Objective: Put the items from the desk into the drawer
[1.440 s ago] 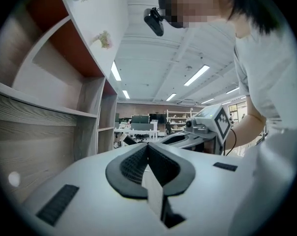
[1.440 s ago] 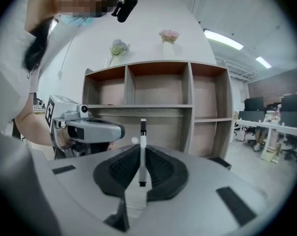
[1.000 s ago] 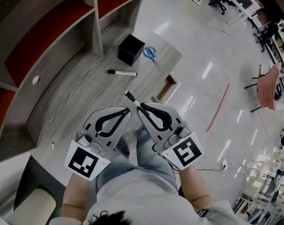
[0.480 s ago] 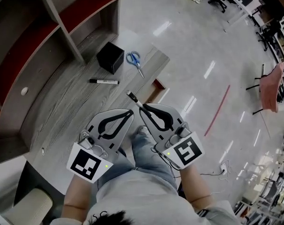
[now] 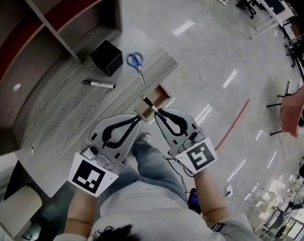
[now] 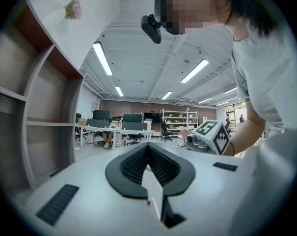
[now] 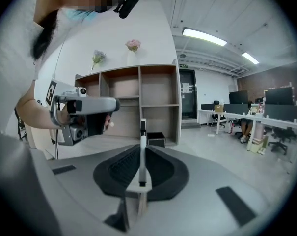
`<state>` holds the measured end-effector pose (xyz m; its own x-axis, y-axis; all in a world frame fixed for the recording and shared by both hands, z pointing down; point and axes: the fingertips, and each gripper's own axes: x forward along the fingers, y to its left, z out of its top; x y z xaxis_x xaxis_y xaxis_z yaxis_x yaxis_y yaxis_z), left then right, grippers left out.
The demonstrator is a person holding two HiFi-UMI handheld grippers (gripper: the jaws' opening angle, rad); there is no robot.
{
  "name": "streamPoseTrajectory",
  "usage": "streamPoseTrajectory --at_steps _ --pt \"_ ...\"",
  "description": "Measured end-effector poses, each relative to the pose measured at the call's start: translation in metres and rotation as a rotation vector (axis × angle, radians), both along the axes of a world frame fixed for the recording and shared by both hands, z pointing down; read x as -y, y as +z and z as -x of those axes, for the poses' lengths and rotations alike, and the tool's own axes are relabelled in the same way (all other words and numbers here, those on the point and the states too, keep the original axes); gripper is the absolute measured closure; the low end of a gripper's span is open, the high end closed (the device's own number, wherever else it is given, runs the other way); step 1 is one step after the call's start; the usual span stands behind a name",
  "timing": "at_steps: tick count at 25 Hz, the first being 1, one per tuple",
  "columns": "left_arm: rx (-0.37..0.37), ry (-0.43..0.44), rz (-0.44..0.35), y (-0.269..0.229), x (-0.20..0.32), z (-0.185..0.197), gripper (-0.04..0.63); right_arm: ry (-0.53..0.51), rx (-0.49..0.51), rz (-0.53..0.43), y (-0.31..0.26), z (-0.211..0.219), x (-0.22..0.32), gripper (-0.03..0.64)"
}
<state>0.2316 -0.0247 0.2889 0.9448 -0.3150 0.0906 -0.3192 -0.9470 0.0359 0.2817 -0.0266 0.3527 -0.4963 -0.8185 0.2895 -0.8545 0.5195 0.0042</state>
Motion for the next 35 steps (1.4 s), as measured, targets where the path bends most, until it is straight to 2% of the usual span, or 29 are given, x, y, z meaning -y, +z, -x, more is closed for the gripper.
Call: streamPoseTrajectory --at_steps 11,25,35 --pt "0.034 -0.135 0.010 0.018 0.007 -0.017 0.588 -0.163 -0.096 0.104 0.087 -0.034 -0.007 0.574" --pt "0.084 -0.214 0.053 0.047 0.021 -0.013 0.588 -0.294 -0.268 0.255 0.198 -0.048 -0.002 0.572" --pt "0.093 -0.241 0.064 0.059 0.036 -0.012 0.588 -0.364 -0.340 0.292 0.232 -0.040 0.020 0.572"
